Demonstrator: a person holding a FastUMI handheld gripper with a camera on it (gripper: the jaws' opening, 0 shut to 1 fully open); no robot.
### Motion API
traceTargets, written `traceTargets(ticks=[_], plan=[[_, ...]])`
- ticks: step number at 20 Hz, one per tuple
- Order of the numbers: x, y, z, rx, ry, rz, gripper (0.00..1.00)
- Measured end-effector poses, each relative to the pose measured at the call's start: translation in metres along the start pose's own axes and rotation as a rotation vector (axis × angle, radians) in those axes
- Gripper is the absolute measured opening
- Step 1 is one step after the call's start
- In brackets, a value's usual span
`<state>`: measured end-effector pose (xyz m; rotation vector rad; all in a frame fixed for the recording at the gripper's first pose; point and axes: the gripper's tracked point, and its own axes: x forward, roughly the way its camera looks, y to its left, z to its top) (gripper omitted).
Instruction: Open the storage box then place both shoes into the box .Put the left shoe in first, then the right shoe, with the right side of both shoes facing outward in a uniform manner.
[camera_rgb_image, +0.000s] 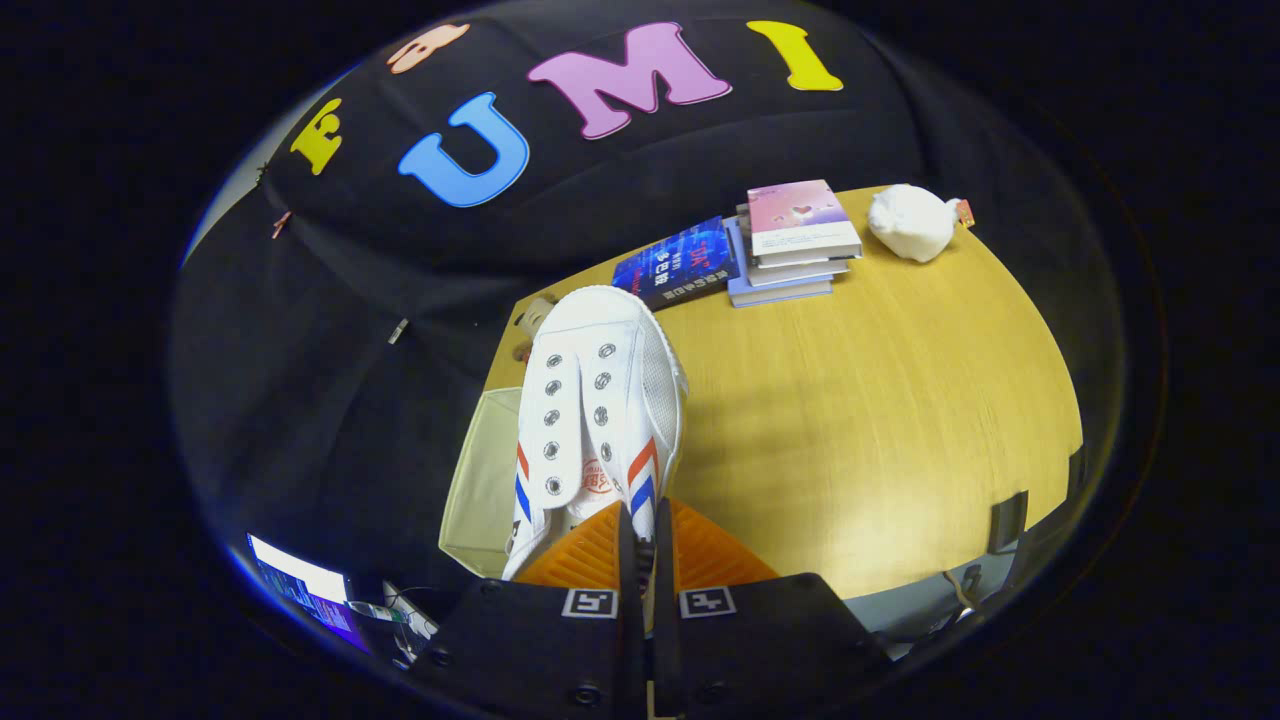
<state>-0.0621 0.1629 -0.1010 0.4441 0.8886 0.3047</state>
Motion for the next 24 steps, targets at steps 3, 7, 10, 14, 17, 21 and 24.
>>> traceTargets(ticks=[3,7,10,14,17,21,24], plan=[[0.013,0.051,-0.014,-0.002,0.004,0.052,0.08],[0.035,0.105,-0.033,-0.013,0.031,0.093,0.08],[0.059,0.116,-0.046,-0.047,0.048,0.054,0.08],[0.105,0.116,-0.064,-0.075,0.118,-0.056,0.08],[0.126,0.103,-0.074,-0.102,0.153,-0.168,0.08],[0.146,0.092,-0.088,-0.107,0.184,-0.272,0.08],[0.152,0.101,-0.096,-0.128,0.194,-0.271,0.14]])
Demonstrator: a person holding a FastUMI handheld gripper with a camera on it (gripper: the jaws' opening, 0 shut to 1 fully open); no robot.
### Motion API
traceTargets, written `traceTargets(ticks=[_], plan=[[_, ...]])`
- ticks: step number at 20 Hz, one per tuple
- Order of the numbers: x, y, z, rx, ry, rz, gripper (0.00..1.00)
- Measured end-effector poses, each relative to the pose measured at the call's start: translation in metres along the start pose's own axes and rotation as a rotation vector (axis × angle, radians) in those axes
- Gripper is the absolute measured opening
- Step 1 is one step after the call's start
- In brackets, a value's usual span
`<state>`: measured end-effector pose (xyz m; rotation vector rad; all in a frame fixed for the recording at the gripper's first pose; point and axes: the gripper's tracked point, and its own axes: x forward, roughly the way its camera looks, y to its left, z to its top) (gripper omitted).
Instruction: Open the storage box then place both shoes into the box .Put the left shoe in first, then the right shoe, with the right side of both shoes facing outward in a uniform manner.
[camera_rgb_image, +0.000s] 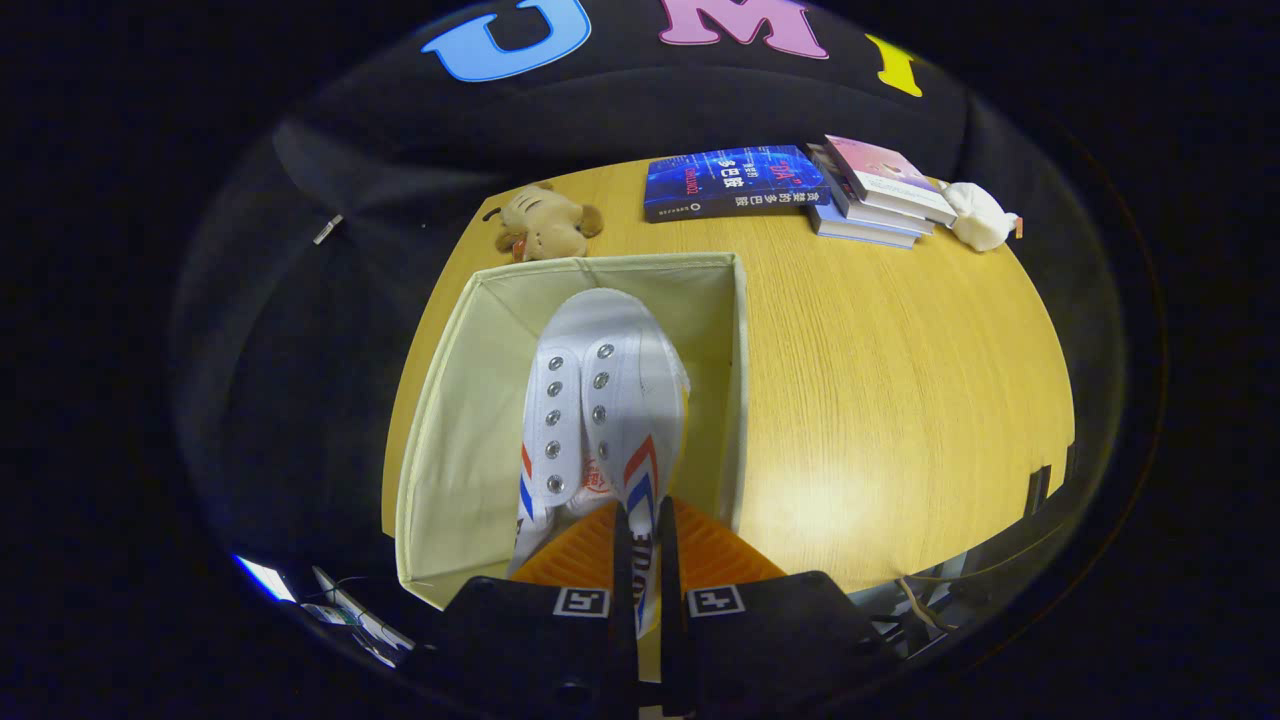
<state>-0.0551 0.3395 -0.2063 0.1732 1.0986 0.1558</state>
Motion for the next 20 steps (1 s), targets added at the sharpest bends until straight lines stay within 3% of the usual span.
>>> traceTargets(ticks=[3,7,8,20], plan=[[-0.008,0.017,-0.002,-0.045,-0.020,0.049,0.32],[-0.047,0.013,0.023,-0.109,-0.138,0.097,0.91],[-0.059,0.008,0.031,-0.120,-0.177,0.097,1.00],[-0.211,-0.150,0.157,-0.187,-0.739,0.032,0.99]])
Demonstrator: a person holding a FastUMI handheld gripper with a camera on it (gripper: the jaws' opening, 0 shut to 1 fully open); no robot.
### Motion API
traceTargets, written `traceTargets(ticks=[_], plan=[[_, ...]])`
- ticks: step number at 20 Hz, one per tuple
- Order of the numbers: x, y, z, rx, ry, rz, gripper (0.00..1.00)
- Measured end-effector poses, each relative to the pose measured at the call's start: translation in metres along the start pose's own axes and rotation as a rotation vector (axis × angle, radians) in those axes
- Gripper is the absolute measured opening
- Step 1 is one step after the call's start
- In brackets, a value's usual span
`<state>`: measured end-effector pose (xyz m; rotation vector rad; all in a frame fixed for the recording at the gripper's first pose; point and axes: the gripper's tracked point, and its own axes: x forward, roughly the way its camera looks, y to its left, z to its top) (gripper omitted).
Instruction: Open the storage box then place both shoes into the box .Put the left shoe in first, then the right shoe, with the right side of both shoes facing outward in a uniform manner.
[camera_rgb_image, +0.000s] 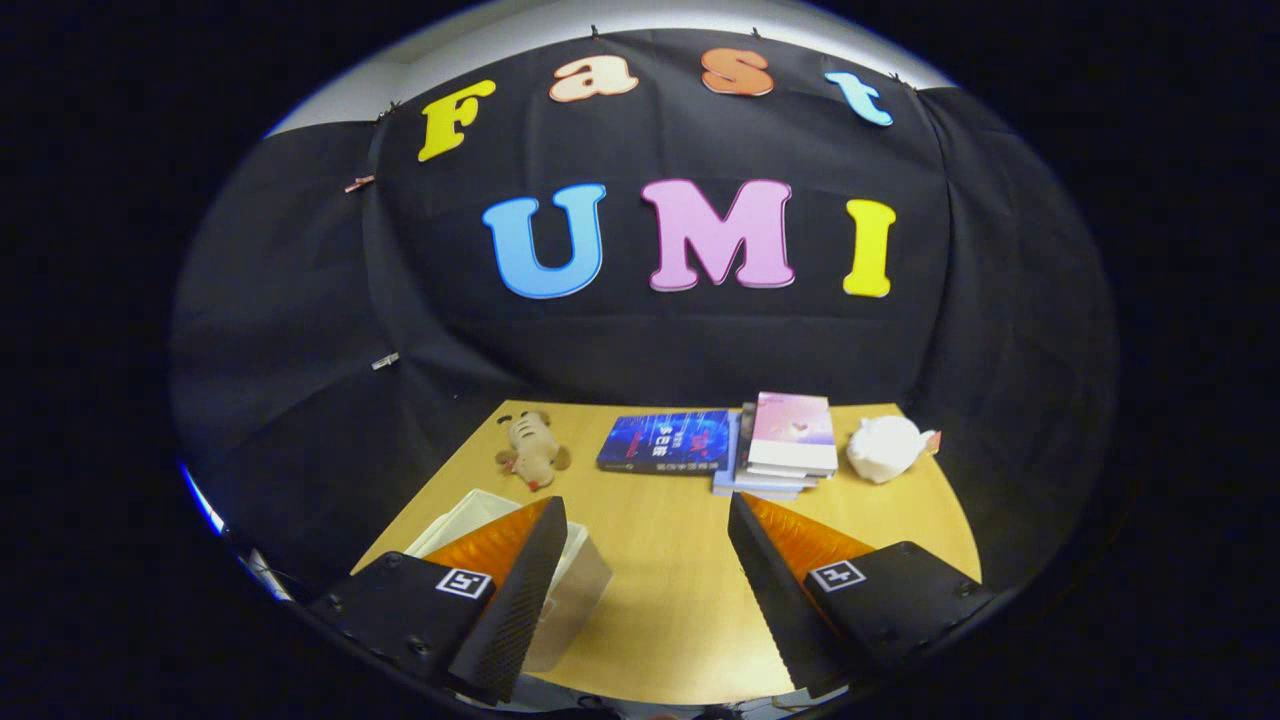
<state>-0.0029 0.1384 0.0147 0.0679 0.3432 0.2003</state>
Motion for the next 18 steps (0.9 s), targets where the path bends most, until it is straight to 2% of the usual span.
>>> traceTargets(ticks=[3,7,9,14,18], plan=[[-0.015,-0.050,0.025,-0.022,-0.105,-0.022,0.99],[-0.005,-0.109,0.028,-0.066,-0.186,-0.045,0.98],[0.005,-0.127,0.021,-0.088,-0.171,-0.054,0.99],[0.028,-0.135,0.019,-0.104,-0.135,-0.014,0.99],[0.038,-0.138,0.008,-0.126,-0.077,-0.054,0.99]])
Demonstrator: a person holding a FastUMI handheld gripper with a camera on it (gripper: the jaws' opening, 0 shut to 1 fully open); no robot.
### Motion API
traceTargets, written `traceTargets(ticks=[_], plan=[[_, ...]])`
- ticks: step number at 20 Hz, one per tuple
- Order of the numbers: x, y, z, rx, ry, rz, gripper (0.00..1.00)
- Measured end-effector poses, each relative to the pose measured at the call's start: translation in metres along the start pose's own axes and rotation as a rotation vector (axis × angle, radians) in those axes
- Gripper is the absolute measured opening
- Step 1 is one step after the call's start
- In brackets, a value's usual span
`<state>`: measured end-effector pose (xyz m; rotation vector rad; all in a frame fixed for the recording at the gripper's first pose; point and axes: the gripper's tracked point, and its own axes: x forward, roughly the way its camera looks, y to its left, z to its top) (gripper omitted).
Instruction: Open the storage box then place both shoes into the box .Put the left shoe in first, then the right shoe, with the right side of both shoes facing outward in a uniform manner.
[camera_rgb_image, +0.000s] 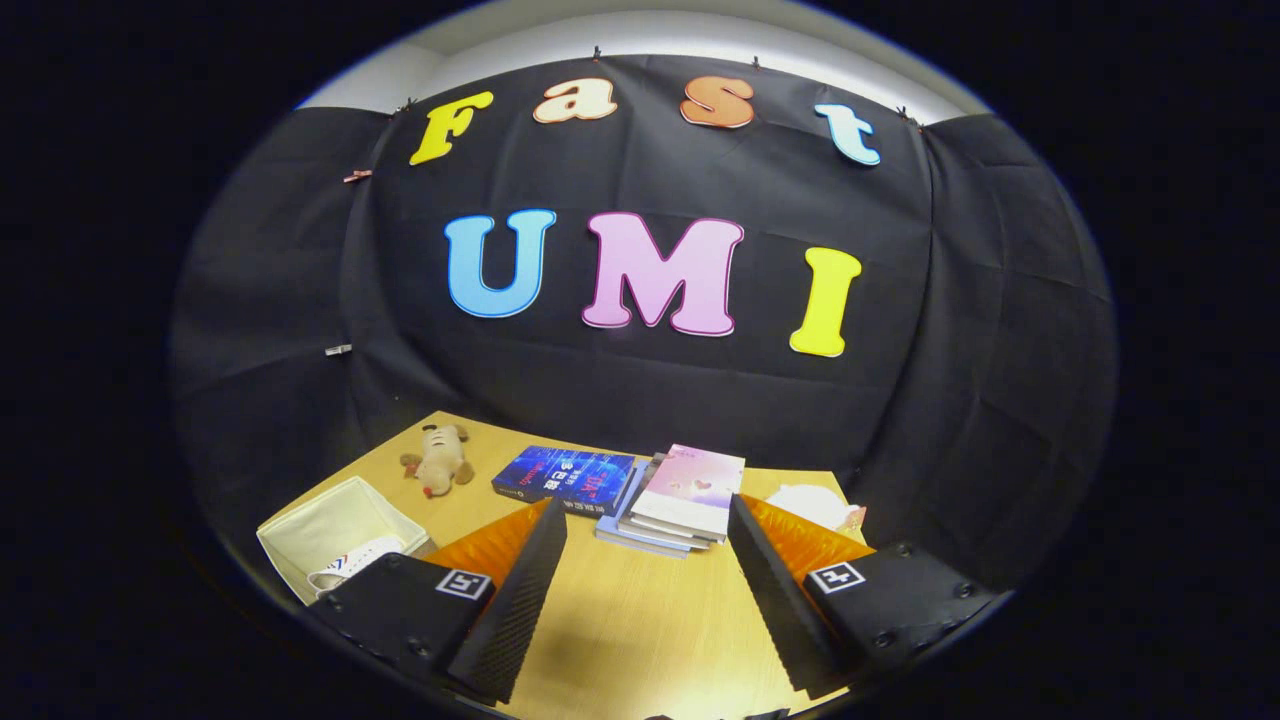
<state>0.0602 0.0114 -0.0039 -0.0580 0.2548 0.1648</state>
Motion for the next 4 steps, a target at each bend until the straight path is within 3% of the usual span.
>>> traceTargets(ticks=[4], plan=[[-0.0047,0.0096,-0.0033,0.034,-0.007,0.001,0.98]])
